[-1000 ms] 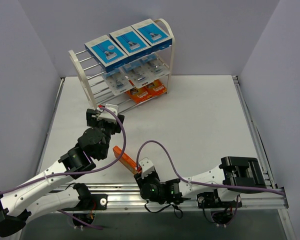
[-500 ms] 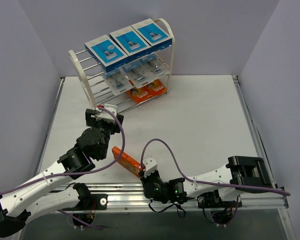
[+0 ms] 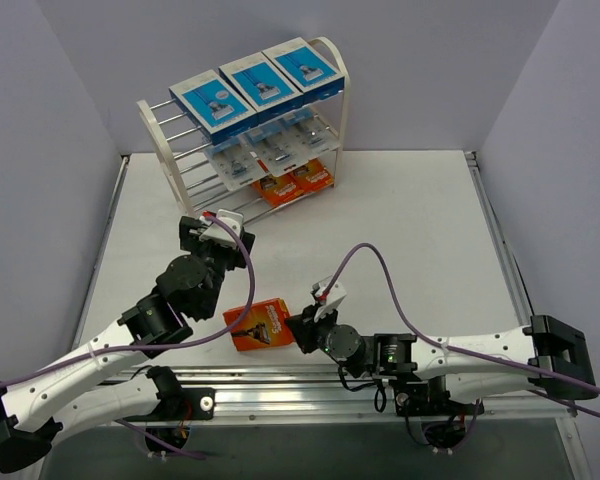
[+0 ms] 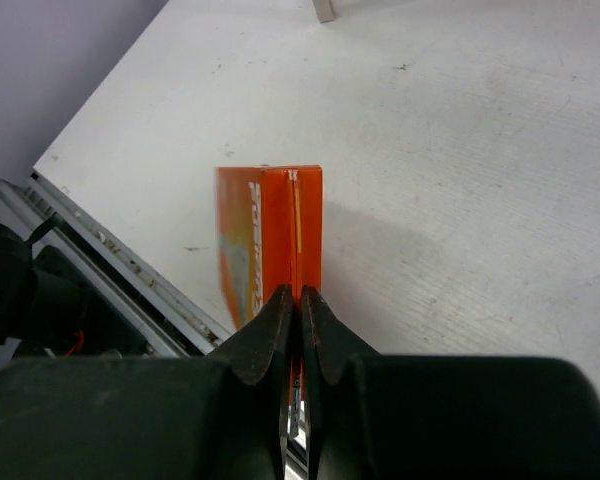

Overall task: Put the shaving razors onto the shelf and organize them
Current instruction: Place the shaving razor onto shelf

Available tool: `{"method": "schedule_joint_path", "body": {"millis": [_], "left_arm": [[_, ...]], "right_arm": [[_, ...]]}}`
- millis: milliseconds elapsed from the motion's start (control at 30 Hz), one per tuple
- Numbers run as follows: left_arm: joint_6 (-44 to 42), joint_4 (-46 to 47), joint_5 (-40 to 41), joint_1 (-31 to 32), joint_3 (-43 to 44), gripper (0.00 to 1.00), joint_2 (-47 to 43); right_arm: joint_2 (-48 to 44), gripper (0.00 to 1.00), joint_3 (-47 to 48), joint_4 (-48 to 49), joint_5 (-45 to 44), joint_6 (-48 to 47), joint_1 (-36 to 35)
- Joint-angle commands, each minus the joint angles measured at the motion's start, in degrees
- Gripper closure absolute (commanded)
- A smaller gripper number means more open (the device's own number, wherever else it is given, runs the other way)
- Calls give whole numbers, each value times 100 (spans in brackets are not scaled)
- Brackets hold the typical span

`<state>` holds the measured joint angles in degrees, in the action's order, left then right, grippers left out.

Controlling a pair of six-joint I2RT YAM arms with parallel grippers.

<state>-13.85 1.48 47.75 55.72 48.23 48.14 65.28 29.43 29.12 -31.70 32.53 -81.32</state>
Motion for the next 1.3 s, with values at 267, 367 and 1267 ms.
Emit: {"method": "schedule_joint_path", "body": {"millis": [267,367,1267], "left_arm": [[128,37,-196,53,82,17,55],[119,46,-152,53,82,17,20],[-759,1170,903,9,-367,17,-1175]], "right_arm": [[-331,100,-192,375,560,-2,301],[-252,100,-201,304,604,200,362],[-254,100,-605,2403,1245,2063,2488]]}}
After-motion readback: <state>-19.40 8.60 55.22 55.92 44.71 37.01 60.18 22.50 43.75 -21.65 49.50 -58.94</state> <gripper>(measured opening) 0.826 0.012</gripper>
